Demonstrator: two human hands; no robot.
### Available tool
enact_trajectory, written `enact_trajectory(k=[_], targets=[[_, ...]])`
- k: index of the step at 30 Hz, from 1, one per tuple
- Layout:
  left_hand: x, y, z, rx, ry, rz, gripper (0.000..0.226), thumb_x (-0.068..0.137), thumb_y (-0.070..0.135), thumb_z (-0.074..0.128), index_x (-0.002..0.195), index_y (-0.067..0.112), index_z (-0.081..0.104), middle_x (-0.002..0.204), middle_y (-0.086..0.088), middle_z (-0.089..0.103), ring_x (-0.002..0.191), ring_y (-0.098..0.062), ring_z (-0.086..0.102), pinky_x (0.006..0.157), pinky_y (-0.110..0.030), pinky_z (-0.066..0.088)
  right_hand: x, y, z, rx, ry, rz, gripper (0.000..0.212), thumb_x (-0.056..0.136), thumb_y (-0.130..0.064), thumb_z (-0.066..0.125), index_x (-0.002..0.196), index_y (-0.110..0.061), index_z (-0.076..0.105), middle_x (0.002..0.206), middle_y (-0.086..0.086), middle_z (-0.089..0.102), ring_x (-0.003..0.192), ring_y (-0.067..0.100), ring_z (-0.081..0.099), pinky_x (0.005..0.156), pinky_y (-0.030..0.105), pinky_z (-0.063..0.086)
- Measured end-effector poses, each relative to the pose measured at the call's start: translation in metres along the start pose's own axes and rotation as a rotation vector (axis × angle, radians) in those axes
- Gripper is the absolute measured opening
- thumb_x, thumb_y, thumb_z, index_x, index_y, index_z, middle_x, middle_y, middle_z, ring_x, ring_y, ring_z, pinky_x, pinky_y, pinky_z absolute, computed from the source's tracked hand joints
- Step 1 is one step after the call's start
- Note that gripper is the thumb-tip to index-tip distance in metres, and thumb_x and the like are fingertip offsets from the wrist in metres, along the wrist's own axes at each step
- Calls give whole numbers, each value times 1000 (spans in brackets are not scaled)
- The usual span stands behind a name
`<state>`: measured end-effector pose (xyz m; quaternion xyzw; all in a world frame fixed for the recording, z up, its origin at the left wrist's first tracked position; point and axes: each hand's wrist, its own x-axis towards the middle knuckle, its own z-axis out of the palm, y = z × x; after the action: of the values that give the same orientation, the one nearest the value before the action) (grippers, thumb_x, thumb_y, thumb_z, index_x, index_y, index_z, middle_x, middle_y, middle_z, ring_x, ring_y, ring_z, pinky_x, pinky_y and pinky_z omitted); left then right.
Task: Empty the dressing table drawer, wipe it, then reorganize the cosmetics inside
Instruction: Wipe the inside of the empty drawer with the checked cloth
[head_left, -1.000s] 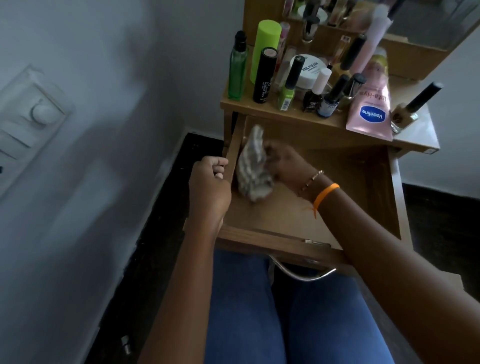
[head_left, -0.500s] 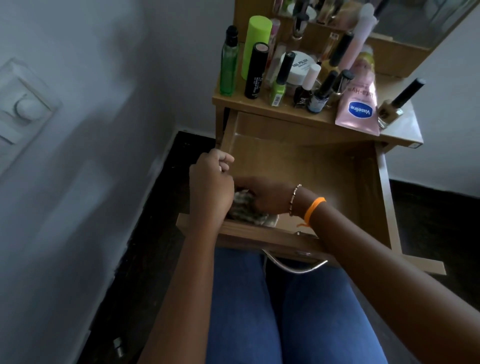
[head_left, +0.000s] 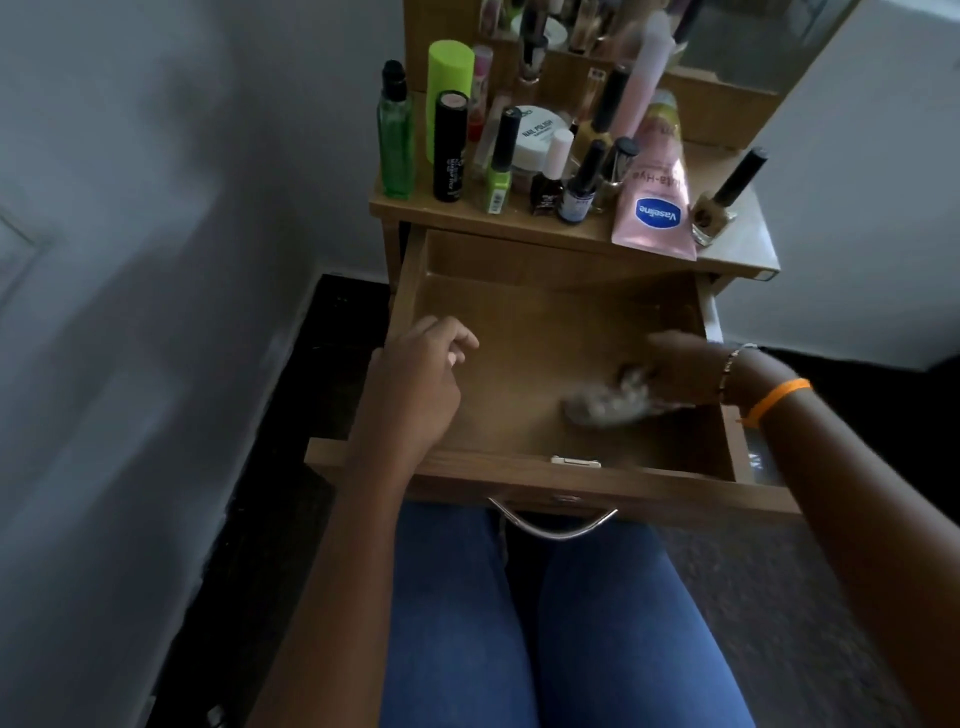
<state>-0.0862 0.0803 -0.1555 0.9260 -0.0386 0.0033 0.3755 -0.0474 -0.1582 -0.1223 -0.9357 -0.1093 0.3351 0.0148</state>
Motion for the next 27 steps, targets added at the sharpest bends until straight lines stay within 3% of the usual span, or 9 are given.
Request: enact_trajectory(k=[3,5,7,9,15,18,21,25,27], targets=[[0,-2,1,-14,-25,-2,30,93,1,43,105,22,60,99,10,56,91,-8,56,80,-27,43,18,15,2,156,349,216,45,89,-7,52,132,-8,42,128,20,52,116,37,51,96,42,42],[0,-4,1,-23,-24,-7,31,93,0,42,104,23,60,97,10,55,89,-7,55,74,-22,41,34,6,9,161,248,302,57,90,-18,52,141,-8,29,141,23,39,128,41,39,105,46,35],[0,-5,0,-28,-26,-12,33,92,0,41,104,23,61,97,10,55,87,-6,54,69,-17,40,50,-18,17,-45,149,231,69,94,-28,47,148,-7,9,153,24,14,140,43,17,114,50,18],[1,-5,0,-35,-26,-8,33,92,0,40,104,22,61,95,10,55,84,-6,53,68,-18,40,62,-47,21,-305,261,57,75,93,-33,45,149,-9,0,155,22,6,141,46,8,114,55,10],[2,-3,-3,-80,15,4,28,91,-1,39,81,20,56,92,5,57,81,-12,55,67,-27,42,82,-124,14,-98,314,-197,63,93,-28,46,148,-19,16,157,12,3,145,36,1,116,49,21],[0,-4,-3,-90,7,9,29,91,0,39,77,21,53,82,9,52,77,-11,54,63,-27,41,79,-89,14,-61,293,-145,65,91,-22,52,146,-30,19,157,4,6,142,33,12,109,45,30],[0,-2,1,-27,-42,25,28,91,0,40,78,21,55,88,8,55,79,-10,54,62,-25,41,65,-40,14,-128,346,-39,57,95,-22,42,146,-34,20,158,0,8,143,29,15,111,40,27],[-2,9,7,66,-100,48,23,93,6,45,84,24,57,95,9,56,83,-8,53,66,-26,40,48,7,15,-245,402,170,46,96,-38,34,140,-25,37,149,7,32,133,34,33,91,42,42],[-4,19,11,89,-158,50,16,95,14,45,90,23,58,98,9,55,84,-10,54,68,-26,42,47,16,7,-438,396,198,40,96,-37,36,128,-19,53,137,7,48,129,33,37,90,39,42]])
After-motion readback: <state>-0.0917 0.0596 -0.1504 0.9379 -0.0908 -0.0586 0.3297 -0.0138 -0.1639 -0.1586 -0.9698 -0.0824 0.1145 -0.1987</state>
